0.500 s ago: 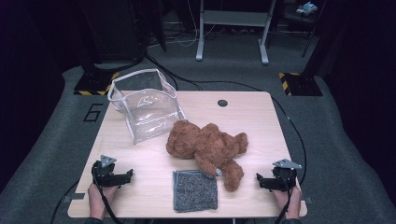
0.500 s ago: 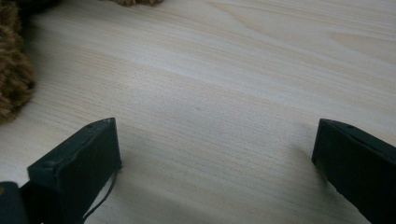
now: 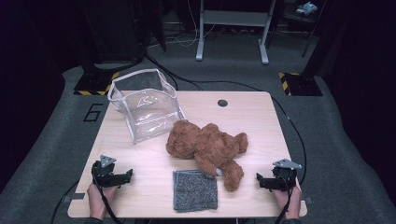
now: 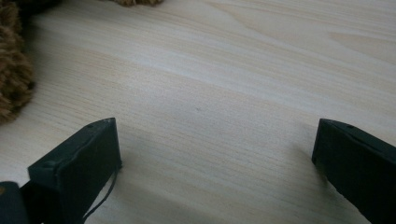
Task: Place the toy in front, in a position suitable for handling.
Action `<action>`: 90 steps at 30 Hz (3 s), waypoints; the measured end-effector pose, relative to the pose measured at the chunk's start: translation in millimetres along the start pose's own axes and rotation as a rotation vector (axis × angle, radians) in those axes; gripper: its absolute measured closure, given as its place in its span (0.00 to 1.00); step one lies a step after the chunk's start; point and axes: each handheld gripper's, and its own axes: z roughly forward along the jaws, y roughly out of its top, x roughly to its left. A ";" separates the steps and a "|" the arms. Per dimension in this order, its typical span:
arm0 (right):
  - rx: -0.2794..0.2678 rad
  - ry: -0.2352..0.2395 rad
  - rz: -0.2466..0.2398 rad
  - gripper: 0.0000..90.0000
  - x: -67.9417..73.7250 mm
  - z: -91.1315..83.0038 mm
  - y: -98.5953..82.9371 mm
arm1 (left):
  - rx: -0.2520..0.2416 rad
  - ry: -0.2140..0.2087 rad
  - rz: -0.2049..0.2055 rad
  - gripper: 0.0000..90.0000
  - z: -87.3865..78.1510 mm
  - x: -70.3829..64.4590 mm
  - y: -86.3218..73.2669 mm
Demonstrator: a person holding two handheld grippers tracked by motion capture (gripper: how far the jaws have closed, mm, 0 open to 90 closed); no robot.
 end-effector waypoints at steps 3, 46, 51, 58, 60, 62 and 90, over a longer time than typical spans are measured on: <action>0.001 0.000 -0.001 0.00 0.0 0.1 0.1 | 0.000 -0.005 -0.003 0.04 0.1 0.8 0.2; 0.000 -0.002 0.008 0.01 0.3 0.1 0.4 | -0.102 -0.062 0.041 0.23 14.3 -2.5 125.6; 0.000 -0.002 0.008 0.01 0.3 0.1 0.3 | -0.111 -0.044 0.026 0.35 24.1 -5.0 139.1; 0.000 -0.002 0.006 0.01 0.1 0.2 0.4 | -0.122 -0.012 -0.005 0.57 38.5 -5.5 150.5; 0.000 -0.002 0.008 0.01 0.3 0.1 0.4 | -0.132 0.017 0.000 0.60 41.4 -4.6 151.2; 0.000 -0.002 0.008 0.01 0.3 0.1 0.3 | -0.127 0.038 -0.016 0.65 47.0 -3.6 150.5; -0.002 -0.003 0.005 0.01 0.0 0.3 0.5 | -0.186 0.078 -0.121 0.96 59.8 38.8 147.9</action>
